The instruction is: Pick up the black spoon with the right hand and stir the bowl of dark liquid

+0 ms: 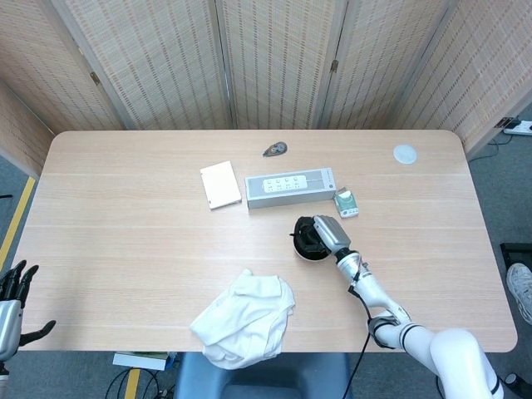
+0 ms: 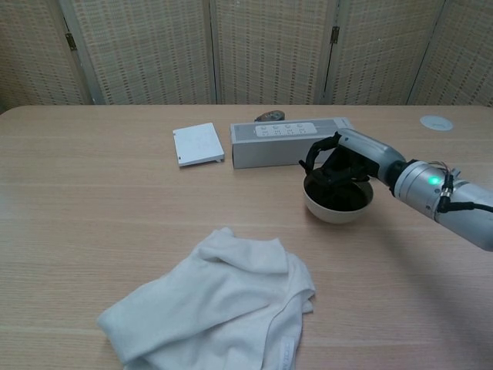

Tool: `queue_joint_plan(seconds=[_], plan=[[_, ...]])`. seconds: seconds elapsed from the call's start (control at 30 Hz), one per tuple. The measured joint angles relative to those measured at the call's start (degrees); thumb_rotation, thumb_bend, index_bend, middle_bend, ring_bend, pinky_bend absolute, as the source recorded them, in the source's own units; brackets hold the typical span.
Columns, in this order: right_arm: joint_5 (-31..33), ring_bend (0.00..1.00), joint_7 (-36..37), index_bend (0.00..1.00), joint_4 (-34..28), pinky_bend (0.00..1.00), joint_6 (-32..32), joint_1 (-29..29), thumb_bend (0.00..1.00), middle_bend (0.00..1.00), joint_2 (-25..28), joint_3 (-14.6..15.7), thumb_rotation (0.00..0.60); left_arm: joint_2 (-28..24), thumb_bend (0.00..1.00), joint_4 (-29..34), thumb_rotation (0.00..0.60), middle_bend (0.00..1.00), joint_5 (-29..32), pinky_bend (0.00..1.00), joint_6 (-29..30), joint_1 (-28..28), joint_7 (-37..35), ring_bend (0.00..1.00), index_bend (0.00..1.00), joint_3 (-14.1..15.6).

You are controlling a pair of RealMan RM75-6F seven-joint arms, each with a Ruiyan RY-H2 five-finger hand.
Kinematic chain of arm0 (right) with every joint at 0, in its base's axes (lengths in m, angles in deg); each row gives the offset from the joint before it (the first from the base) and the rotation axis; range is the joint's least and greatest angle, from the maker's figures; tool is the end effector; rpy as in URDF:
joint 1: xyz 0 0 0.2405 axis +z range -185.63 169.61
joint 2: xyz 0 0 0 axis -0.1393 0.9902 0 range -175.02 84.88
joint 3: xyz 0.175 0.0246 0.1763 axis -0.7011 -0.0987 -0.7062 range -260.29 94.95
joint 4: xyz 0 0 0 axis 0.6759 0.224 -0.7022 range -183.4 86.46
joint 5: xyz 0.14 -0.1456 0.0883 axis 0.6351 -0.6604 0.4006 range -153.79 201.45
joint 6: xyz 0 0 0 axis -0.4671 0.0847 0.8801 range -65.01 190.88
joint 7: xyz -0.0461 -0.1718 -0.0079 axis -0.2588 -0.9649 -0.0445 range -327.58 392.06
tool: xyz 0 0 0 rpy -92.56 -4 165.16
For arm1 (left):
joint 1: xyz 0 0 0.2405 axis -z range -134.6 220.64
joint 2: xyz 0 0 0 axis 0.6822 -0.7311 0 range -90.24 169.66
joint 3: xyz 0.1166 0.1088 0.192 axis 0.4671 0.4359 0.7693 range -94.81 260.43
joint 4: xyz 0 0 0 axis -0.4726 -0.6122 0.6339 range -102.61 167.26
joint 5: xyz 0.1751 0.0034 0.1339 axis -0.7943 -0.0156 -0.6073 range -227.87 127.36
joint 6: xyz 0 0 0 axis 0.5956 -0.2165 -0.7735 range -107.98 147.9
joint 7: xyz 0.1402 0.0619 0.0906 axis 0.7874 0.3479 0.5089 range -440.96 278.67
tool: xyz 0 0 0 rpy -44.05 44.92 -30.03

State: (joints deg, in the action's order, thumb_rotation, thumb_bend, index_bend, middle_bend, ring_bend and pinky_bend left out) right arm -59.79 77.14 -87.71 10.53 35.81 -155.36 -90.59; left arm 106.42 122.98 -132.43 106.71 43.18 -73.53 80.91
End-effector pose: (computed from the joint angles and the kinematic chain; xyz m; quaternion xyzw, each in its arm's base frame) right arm -0.1895 -0.4118 -0.1019 0.6022 -0.5706 0.4837 0.2789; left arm -0.3374 0.1846 0.1412 -0.5781 -0.3883 -0.3183 0.6432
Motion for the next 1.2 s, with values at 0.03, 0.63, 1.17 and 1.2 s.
queue_joint_plan(seconds=[0.03, 0.63, 1.17, 1.2], plan=[[-0.11, 1.0, 0.19, 0.77, -0.17, 1.0, -0.14, -0.02, 0.43, 0.95, -0.02, 0.09, 0.6, 0.02, 0.16, -0.05, 0.6, 0.04, 0.0, 0.16, -0.02, 0.0, -0.03, 0.09, 0.09, 0.01], [-2.58, 1.0, 0.18, 0.78, -5.56, 1.0, -2.53, -2.9, 0.44, 0.95, 3.27, 3.9, 0.6, 0.26, 0.16, -0.52, 0.6, 0.03, -0.29, 0.16, -0.47, 0.31, -0.33, 0.09, 0.09, 0.16], [-1.17, 1.0, 0.31, 0.78, 0.52, 1.0, -0.27, -0.51, 0.44, 0.95, 1.07, 1.66, 0.6, 0.29, 0.16, -0.44, 0.6, 0.03, -0.05, 0.16, -0.57, 0.31, -0.19, 0.09, 0.09, 0.17], [-1.18, 1.0, 0.45, 0.78, 1.02, 1.0, -0.07, -0.09, 0.44, 0.95, 0.6, 1.52, 0.6, 0.28, 0.16, -0.45, 0.6, 0.03, -0.08, 0.16, -0.5, 0.26, -0.18, 0.09, 0.09, 0.19]])
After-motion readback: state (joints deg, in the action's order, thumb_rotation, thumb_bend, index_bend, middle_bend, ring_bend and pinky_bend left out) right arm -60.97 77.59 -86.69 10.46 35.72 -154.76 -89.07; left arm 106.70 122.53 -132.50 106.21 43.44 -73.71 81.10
